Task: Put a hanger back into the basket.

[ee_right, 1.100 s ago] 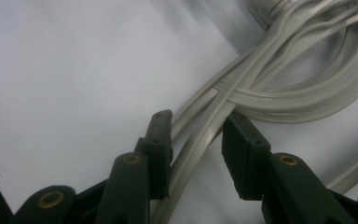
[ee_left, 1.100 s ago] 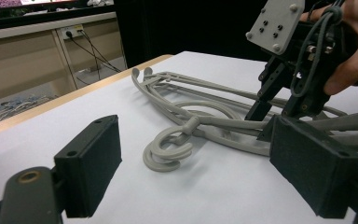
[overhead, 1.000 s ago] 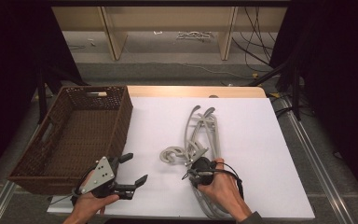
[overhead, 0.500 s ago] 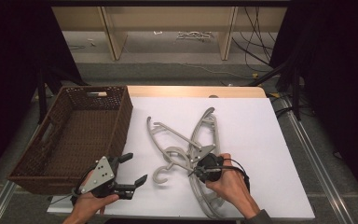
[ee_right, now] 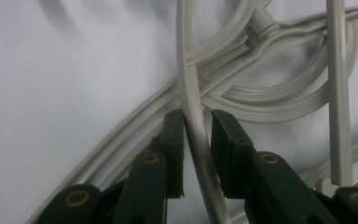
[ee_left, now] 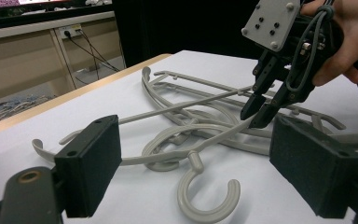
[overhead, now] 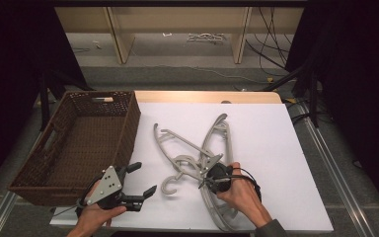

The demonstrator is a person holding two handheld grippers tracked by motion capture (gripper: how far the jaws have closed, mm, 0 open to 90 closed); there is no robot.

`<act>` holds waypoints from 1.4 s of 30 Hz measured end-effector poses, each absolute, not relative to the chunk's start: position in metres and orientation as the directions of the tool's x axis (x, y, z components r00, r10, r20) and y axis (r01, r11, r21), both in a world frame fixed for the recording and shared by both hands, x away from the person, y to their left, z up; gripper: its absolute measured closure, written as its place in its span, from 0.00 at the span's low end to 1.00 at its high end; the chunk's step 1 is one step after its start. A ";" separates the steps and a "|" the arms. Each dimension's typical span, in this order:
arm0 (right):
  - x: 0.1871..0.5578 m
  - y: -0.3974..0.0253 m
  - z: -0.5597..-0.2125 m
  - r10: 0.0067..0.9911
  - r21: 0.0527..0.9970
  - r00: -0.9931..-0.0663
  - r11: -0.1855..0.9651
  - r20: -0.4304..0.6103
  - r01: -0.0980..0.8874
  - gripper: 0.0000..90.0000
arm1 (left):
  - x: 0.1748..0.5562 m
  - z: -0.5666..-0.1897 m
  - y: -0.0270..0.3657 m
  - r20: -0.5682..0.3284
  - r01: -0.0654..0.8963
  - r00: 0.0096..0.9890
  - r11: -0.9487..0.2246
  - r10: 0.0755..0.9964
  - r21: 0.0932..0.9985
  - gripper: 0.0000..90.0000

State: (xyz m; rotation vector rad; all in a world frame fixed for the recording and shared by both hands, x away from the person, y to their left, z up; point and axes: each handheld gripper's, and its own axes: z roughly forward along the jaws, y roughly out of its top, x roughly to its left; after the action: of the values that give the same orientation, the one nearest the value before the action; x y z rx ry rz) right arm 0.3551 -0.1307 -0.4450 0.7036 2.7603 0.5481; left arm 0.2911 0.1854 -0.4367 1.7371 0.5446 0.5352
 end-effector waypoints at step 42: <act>0.338 -0.154 -0.393 0.174 0.402 -0.958 0.913 -0.228 0.070 0.91 | 0.378 -0.451 0.095 0.333 0.117 0.855 -0.774 0.397 0.623 0.43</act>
State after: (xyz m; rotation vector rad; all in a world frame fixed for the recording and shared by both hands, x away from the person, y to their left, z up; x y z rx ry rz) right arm 0.3379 -0.1539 -0.3929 0.1825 2.8153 0.5783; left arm 0.3782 0.0954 -0.4509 2.4177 0.3726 0.6075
